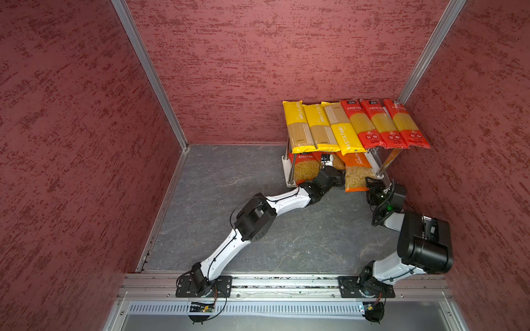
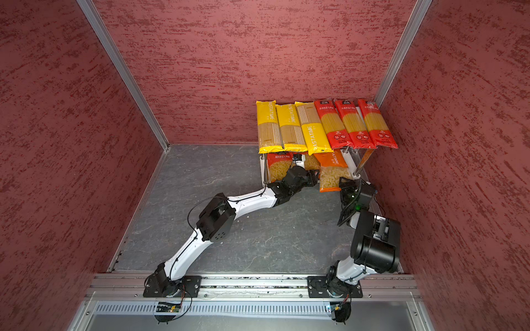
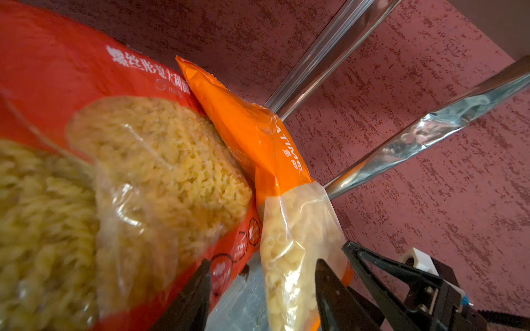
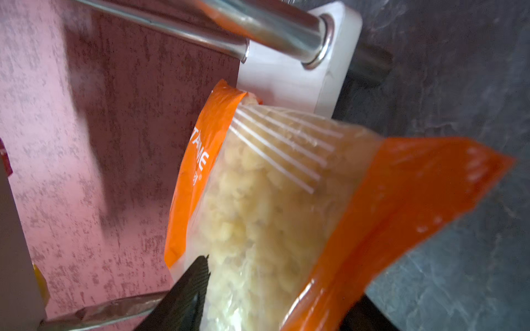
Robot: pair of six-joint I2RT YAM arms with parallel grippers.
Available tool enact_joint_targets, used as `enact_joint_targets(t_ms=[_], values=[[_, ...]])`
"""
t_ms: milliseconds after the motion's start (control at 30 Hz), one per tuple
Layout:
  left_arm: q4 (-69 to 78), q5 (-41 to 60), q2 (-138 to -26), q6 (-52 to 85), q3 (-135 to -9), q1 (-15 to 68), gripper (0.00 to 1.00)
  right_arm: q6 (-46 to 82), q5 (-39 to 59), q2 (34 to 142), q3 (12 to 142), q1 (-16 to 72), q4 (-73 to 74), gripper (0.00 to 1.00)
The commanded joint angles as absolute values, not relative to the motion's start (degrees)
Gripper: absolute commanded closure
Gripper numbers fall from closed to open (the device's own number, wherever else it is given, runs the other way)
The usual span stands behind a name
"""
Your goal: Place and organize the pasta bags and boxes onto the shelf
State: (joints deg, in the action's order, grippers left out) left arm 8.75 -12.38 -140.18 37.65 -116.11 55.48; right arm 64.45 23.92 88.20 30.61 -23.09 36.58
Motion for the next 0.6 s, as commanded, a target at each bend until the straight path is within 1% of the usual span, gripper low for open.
enact_joint_targets(t_ms=[0,133,233,267,333,367,400,467,567], values=[[14.57,-13.69,-134.3,35.35,-109.51,57.12,0.4,58.15,22.3,80.93,30.96,-23.25,22.65,0.3],[19.35,-16.64,-126.04,32.21,-94.3,59.3,0.37,51.52,19.96,72.93,28.92,-22.64,11.02,0.28],[24.65,-21.01,-118.21,26.91,-80.4,61.77,0.35,43.69,14.31,66.26,28.0,-19.79,3.69,0.29],[28.6,-21.98,-115.48,22.23,-75.62,62.96,0.34,41.05,11.36,63.92,28.08,-17.91,2.19,0.29],[35.54,-26.48,-111.5,7.85,-67.15,66.72,0.3,37.83,6.96,59.17,27.28,-15.49,2.21,0.29],[35.89,-29.06,-108.96,1.49,-63.9,68.6,0.27,36.48,5.17,56.83,26.86,-14.92,3.02,0.29],[34.86,-31.17,-106.41,-1.56,-61.46,69.66,0.25,35.15,3.6,54.95,26.81,-14.7,3.51,0.29],[30.0,-31.68,-98.61,-2.06,-54.84,69.52,0.24,30.47,-0.44,52.02,26.75,-14.29,5.9,0.28],[25.31,-33.19,-85.93,-1.74,-44.05,67.15,0.25,23.46,-6.51,50.39,24.34,-13.4,13.1,0.27]])
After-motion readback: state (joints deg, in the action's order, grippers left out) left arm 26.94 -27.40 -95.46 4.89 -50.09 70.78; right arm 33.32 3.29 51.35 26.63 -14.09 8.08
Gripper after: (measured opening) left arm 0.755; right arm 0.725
